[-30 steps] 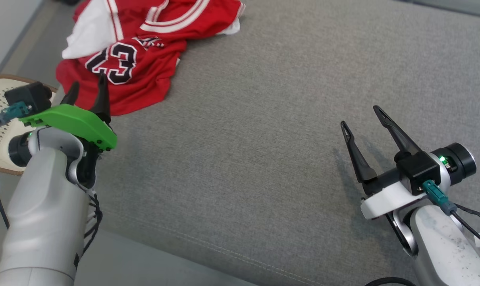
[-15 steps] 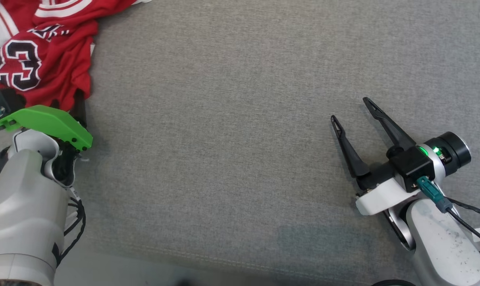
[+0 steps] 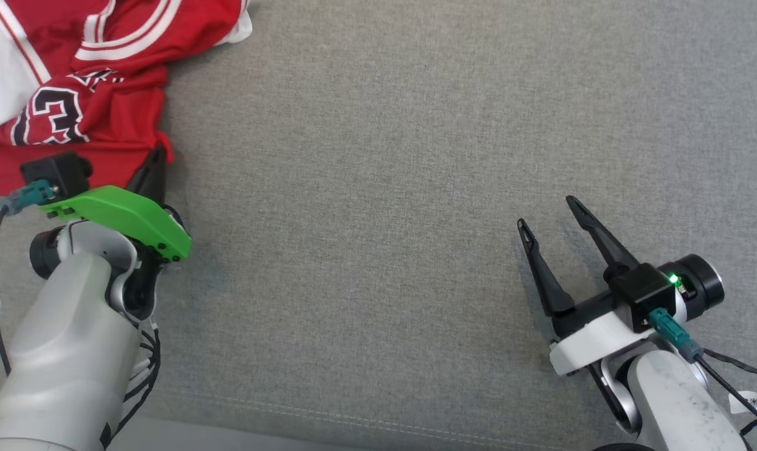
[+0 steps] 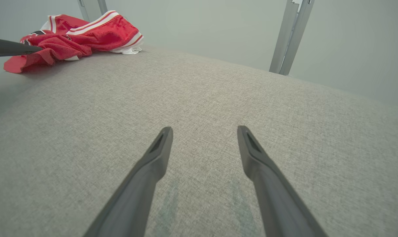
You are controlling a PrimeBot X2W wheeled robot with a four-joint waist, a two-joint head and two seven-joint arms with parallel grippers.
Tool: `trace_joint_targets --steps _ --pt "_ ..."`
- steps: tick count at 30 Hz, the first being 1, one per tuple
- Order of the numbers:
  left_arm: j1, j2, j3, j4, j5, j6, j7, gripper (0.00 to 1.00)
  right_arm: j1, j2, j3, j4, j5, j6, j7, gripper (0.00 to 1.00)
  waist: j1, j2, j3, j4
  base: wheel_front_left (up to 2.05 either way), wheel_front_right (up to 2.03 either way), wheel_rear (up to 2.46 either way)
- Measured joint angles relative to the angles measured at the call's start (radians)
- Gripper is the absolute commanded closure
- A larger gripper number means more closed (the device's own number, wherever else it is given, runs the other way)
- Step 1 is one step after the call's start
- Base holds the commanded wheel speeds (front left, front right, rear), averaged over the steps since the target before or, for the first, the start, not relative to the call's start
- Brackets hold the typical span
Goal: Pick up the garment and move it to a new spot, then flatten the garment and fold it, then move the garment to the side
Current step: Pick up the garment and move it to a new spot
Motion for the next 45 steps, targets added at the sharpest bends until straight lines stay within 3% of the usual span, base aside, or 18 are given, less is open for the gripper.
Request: trace_joint_targets --steps 12,16,20,28,33,41,45 --pt "0.115 0.046 -0.254 -0.467 -0.037 0.000 0.059 1.00 0.061 0.082 0.014 0.007 0.036 0.000 0.000 0.00 -0.0001 0.0000 -0.172 -0.008 0.00 0.00 0.00" --pt "0.119 0.007 -0.302 -0.593 -0.038 0.002 0.105 1.00 0.071 0.099 0.005 0.004 0.043 0.000 0.000 0.00 -0.0001 0.0000 -0.204 -0.049 0.00 0.00 0.00" --pt "0.094 -0.068 -0.372 -0.692 -0.022 0.026 0.180 1.00 0.070 0.116 -0.014 -0.008 0.049 0.000 0.000 0.00 -0.0001 0.0000 -0.226 -0.124 0.00 0.00 0.00" --pt "-0.042 -0.215 -0.442 -0.669 -0.022 0.050 0.238 1.00 0.044 0.130 -0.049 -0.030 0.077 0.000 0.000 0.00 -0.0001 0.0000 -0.222 -0.284 0.00 0.00 0.00" --pt "-0.177 -0.233 -0.469 -0.540 0.026 0.093 0.181 1.00 0.034 0.130 -0.044 -0.040 0.133 0.000 0.000 0.00 -0.0001 0.0001 -0.207 -0.393 0.00 0.00 0.00" --pt "-0.321 -0.236 -0.551 -0.444 -0.059 0.165 -0.022 1.00 0.030 0.131 -0.042 -0.044 0.184 0.000 0.000 0.00 -0.0001 0.0000 -0.173 -0.548 0.00 0.00 0.00" --pt "-0.372 -0.235 -0.605 -0.393 -0.093 0.178 -0.093 1.00 0.029 0.131 -0.038 -0.044 0.193 0.000 0.000 0.00 -0.0001 0.0001 -0.150 -0.597 0.00 0.00 0.00"
